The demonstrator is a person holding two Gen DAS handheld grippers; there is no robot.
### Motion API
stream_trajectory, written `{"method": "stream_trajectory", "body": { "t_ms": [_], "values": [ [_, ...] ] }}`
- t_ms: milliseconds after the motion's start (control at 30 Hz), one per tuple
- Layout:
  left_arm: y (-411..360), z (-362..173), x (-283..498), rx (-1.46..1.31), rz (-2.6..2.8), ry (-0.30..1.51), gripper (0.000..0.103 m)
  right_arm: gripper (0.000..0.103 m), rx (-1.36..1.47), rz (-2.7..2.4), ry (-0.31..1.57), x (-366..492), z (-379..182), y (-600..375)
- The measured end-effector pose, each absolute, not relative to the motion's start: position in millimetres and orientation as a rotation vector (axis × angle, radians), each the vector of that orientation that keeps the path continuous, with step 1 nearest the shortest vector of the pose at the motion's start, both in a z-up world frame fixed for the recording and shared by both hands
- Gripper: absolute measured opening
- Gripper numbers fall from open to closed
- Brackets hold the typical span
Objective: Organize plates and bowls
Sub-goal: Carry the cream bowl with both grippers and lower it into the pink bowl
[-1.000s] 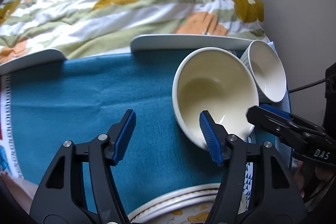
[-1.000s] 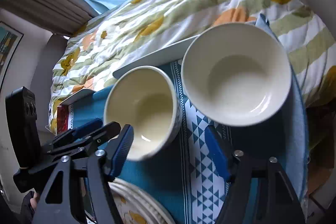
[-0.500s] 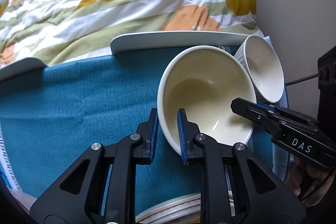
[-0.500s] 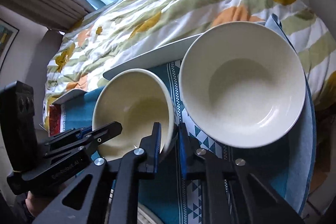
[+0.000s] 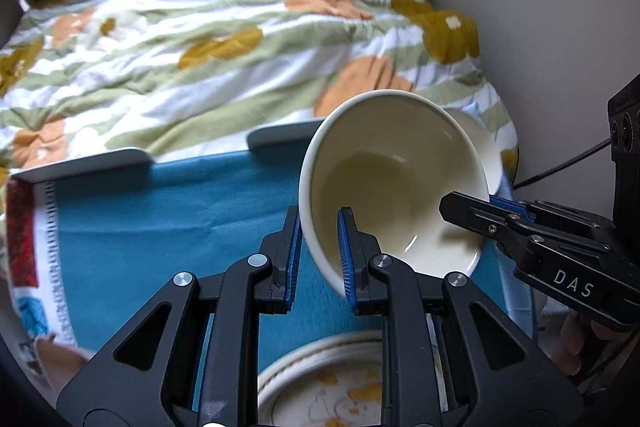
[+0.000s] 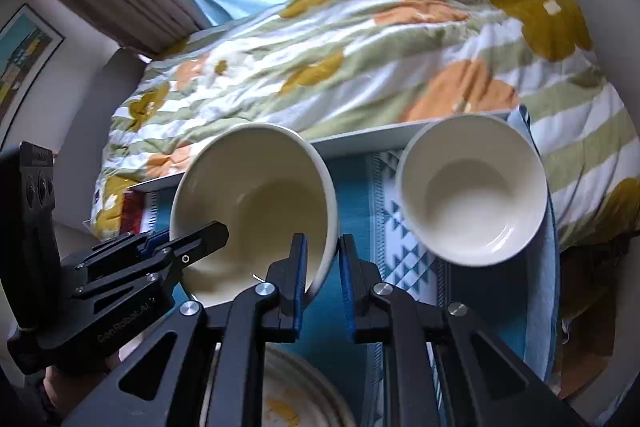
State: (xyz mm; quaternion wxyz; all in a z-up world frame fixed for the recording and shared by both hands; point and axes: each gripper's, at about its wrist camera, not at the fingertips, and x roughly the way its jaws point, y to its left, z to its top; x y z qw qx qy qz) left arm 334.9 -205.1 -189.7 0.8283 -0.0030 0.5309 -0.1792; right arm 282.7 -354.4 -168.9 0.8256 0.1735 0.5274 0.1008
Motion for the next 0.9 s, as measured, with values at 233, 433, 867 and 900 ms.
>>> {"method": "stream_trajectory", "body": {
  "t_ms": [233, 433, 867, 900],
  "values": [
    [-162, -142, 283, -0.057, -0.301, 1.064, 0.016, 0.015, 0.312, 0.314, 1.088, 254, -119, -318],
    [-106, -121, 232, -0.107, -0.194, 1.043, 0.016, 0.015, 0.259, 0.431, 1.055, 229, -95, -268],
    [36, -134, 177, -0.16, -0.107, 1.085, 0.016, 0.015, 0.226, 0.538, 1.131, 196, -123, -132],
    [47, -138, 177, -0.161, -0.114, 1.096, 0.016, 0.015, 0.23, 0.531, 1.138, 196, -126, -125]
  ]
}}
